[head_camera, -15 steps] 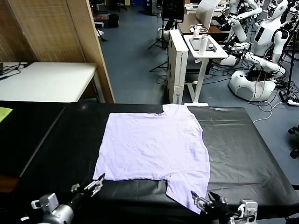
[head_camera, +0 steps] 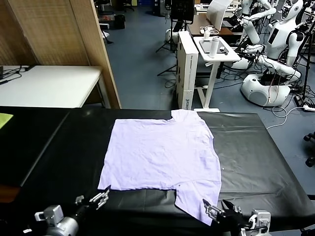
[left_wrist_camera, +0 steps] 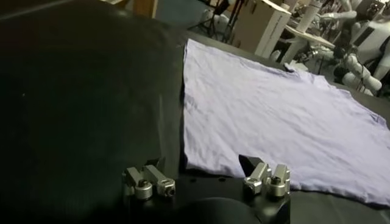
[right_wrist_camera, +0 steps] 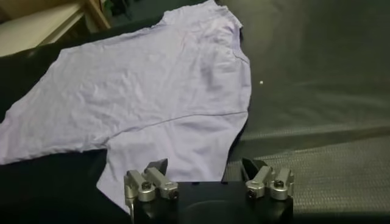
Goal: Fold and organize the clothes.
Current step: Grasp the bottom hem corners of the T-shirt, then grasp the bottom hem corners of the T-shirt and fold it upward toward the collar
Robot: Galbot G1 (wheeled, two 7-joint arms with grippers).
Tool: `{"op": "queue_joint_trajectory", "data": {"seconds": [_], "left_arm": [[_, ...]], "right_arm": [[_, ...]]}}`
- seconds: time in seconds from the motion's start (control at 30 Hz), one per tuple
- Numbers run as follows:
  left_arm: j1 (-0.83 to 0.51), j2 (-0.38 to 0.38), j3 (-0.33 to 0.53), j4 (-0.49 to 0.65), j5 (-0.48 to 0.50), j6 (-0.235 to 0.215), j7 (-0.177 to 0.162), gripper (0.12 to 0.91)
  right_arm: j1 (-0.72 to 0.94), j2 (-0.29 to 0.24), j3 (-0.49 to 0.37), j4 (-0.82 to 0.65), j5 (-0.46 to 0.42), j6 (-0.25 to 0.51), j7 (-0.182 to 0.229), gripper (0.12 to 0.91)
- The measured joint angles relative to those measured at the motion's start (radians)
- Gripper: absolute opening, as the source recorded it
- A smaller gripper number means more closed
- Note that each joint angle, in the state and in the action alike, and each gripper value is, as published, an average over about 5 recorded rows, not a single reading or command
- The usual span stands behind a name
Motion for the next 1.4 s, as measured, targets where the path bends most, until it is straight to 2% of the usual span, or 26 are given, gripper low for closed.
{"op": "queue_joint_trajectory", "data": {"seconds": [0.1, 0.2, 0.33, 0.47, 0.53, 0.73, 0.87, 1.07, 1.23, 1.4], "left_arm": [[-0.001, -0.001, 0.001, 0.002, -0.003, 0.0, -0.001, 0.753], [-0.002, -0.003, 0.002, 0.006, -0.002, 0.0, -0.001, 0.61], [0.002, -0.004, 0.003, 0.009, 0.0, 0.002, -0.002, 0.362], [0.007, -0.006, 0.004, 0.009, 0.002, 0.003, -0.001, 0.182], [0.01, -0.007, 0.004, 0.007, 0.003, 0.003, -0.001, 0.152], [0.025, -0.01, 0.003, -0.008, 0.021, 0.001, -0.002, 0.149], [0.049, -0.011, -0.008, -0.03, 0.032, -0.002, -0.007, 0.149], [0.12, -0.004, -0.048, -0.076, 0.033, -0.014, -0.012, 0.149], [0.165, -0.014, -0.074, -0.097, 0.032, -0.033, -0.008, 0.149], [0.15, -0.039, -0.069, -0.101, 0.03, -0.045, -0.007, 0.149]], "right_arm": [[0.0, 0.0, -0.001, -0.005, -0.002, 0.001, 0.0, 0.44], [-0.003, 0.0, -0.002, -0.008, -0.003, 0.003, 0.0, 0.333], [-0.005, 0.0, -0.002, -0.009, -0.003, 0.004, 0.0, 0.164], [-0.014, 0.0, 0.0, 0.002, -0.003, 0.004, 0.007, 0.139], [-0.024, 0.0, 0.003, 0.014, -0.003, 0.0, 0.02, 0.139], [-0.082, 0.009, 0.007, 0.067, -0.031, -0.029, 0.07, 0.139], [-0.133, 0.017, 0.015, 0.1, -0.05, -0.029, 0.08, 0.139], [-0.144, 0.015, 0.034, 0.111, -0.036, 0.021, 0.047, 0.139], [-0.091, -0.009, 0.067, 0.095, 0.03, 0.067, 0.013, 0.139], [-0.01, -0.04, 0.09, 0.058, 0.082, 0.112, -0.023, 0.139]]}}
